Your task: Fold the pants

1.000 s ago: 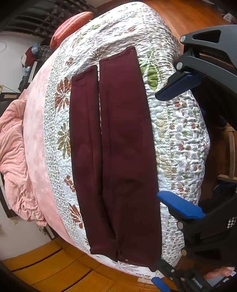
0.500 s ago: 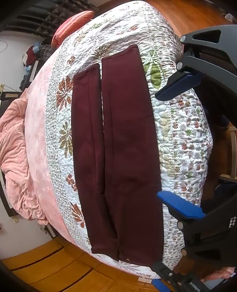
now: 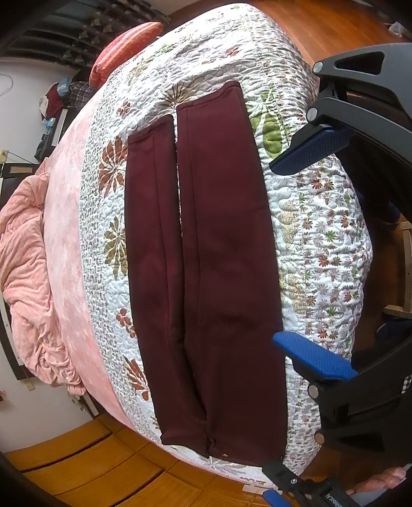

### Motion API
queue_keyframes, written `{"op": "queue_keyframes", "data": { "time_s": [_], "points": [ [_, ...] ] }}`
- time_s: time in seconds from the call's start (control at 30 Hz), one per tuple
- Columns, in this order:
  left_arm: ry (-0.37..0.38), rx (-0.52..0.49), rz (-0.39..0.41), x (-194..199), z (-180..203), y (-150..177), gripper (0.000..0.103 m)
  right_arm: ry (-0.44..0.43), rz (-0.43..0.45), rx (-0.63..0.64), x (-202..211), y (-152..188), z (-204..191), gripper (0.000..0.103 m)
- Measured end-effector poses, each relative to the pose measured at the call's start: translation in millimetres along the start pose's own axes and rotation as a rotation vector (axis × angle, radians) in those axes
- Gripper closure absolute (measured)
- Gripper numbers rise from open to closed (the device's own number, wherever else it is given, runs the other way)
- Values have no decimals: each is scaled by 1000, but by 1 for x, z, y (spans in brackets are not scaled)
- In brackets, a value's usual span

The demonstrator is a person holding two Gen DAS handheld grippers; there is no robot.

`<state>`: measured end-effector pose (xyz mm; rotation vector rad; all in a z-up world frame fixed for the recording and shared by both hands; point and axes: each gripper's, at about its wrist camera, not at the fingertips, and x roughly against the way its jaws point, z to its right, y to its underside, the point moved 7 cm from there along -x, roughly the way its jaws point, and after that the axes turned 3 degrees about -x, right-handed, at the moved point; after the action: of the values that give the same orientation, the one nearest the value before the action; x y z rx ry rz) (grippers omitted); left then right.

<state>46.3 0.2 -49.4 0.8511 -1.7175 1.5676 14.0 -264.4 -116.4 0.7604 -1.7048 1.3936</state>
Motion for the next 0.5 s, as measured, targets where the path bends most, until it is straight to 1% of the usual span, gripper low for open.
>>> {"op": "queue_keyframes", "data": {
  "time_s": [0.5],
  "points": [
    [-4,-7,2,-4,1,-1,3,5,-10,0,-6,0,1,4]
  ]
}}
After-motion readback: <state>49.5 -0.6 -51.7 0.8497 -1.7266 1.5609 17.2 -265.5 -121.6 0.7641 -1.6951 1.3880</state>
